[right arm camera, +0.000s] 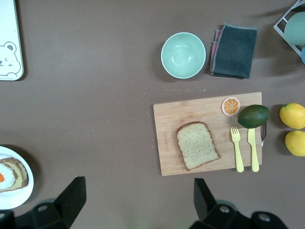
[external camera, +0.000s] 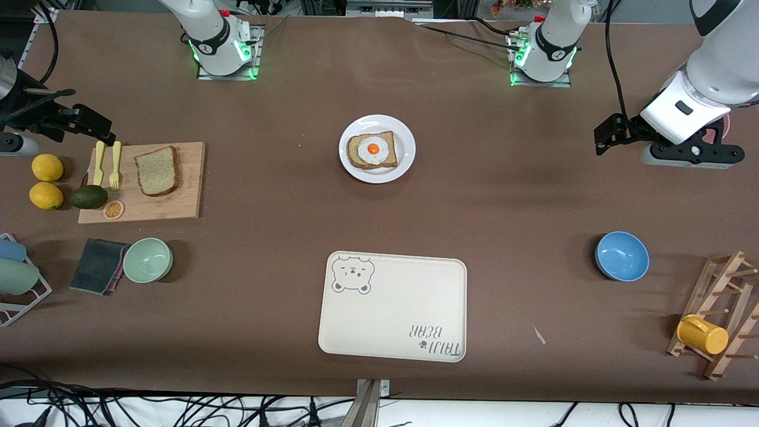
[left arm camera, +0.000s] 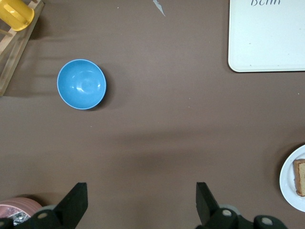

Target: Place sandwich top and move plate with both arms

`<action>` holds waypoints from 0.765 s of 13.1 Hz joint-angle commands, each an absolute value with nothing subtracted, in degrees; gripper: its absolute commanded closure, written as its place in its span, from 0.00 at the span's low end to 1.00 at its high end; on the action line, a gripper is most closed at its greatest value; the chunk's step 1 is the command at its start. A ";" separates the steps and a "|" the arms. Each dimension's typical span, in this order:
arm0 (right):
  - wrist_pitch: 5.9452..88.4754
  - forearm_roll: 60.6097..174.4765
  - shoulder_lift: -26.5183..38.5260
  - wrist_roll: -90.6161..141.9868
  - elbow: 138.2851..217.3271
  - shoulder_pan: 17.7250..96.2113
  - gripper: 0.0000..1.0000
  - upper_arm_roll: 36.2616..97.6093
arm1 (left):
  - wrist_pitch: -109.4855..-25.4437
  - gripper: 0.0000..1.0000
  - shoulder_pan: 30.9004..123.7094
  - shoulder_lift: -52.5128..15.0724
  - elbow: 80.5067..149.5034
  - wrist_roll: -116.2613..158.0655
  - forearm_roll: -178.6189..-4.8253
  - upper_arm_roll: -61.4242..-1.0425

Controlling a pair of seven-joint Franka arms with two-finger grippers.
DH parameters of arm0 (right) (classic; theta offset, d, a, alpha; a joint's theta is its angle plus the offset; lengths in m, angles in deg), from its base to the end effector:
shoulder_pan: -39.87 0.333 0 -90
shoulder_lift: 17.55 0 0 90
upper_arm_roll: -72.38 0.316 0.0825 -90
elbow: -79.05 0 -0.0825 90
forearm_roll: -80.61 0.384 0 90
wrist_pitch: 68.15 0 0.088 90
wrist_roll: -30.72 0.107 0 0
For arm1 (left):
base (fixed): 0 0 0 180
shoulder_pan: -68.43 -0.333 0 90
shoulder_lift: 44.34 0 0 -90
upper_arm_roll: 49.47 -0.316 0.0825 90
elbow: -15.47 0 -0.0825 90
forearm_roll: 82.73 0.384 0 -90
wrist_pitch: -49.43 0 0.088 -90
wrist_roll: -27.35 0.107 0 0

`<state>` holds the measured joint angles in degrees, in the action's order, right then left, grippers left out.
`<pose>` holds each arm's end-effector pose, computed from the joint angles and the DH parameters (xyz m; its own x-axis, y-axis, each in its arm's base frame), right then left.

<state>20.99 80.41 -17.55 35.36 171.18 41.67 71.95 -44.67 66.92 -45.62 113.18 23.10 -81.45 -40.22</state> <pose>0.5515 0.0128 0.6057 0.9970 -0.0571 -0.0517 -0.0568 -0.9984 0.0077 0.5451 -0.0727 0.5791 0.9973 -0.0622 -0.0389 -0.0633 -0.9976 -0.0288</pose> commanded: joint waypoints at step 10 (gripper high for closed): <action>19.92 79.99 -17.90 34.85 170.45 41.10 0.00 72.82 | -43.55 0.00 66.23 -44.96 111.45 23.57 -82.73 -39.72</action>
<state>20.98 80.41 -17.58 35.36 171.18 41.67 72.19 -44.66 66.92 -45.62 113.18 23.10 -81.45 -40.22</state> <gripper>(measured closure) 0.000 0.000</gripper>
